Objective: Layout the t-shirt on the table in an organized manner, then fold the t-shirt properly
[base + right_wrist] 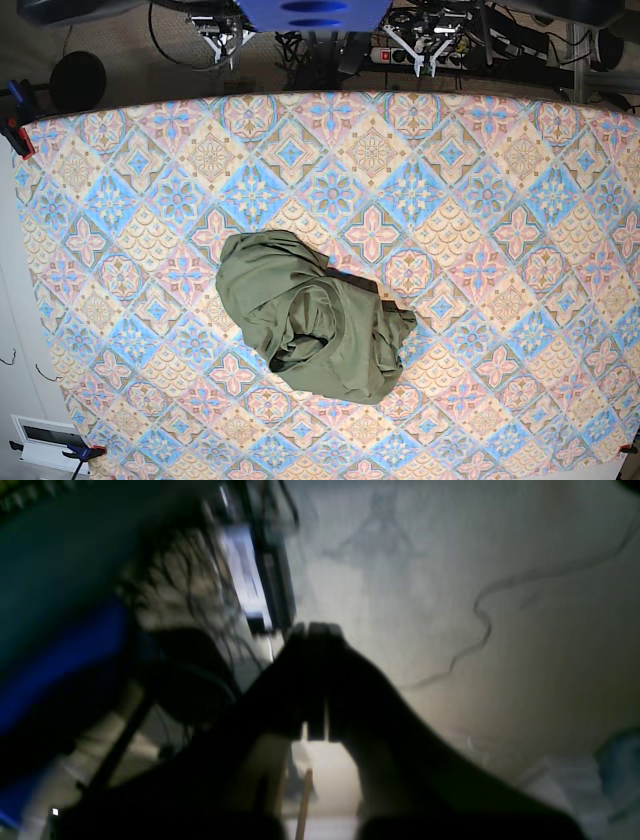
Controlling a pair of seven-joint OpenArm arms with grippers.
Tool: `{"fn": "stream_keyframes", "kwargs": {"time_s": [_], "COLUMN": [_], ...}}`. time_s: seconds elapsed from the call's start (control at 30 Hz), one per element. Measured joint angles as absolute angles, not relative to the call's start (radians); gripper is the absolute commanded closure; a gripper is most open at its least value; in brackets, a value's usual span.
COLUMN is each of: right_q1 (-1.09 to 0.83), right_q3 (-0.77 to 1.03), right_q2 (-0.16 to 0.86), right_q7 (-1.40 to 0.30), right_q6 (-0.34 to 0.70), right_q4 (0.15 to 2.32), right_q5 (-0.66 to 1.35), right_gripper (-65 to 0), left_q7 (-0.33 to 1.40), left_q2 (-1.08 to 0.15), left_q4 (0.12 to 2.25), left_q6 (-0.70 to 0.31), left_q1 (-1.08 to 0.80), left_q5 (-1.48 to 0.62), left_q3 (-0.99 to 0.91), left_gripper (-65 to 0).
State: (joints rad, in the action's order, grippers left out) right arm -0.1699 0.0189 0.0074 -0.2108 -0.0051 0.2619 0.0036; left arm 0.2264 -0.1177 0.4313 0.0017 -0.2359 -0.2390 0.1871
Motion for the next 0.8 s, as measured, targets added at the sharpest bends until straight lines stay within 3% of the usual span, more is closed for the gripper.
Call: {"fn": "stream_keyframes", "kwargs": {"time_s": [0.3,0.57,0.8], "right_q1": [-0.233,-0.465,-0.701], "right_q3": [0.019,0.025,0.17], "right_q2": [0.078,0.179,0.157], "right_q7": [-0.196,-0.284,-0.295], "right_q6": [-0.004,-0.02,0.002], "right_q4": [0.3,0.678,0.995], "right_q5": [0.003,0.001,0.005], "right_gripper": [0.0,0.0,0.0], "left_q7": [0.223,0.234,0.231], "left_q2": [-0.209,-0.297,-0.352], "left_q4": [0.622,0.939,1.206], "left_q6": [0.004,0.007,0.009], "left_q1": [-0.384,-0.574,-0.739], "left_q5": [-0.245,-0.246,-0.248], "left_q3": [0.302,0.302,0.297], "left_gripper": [-0.2,-0.1,-0.1]}}
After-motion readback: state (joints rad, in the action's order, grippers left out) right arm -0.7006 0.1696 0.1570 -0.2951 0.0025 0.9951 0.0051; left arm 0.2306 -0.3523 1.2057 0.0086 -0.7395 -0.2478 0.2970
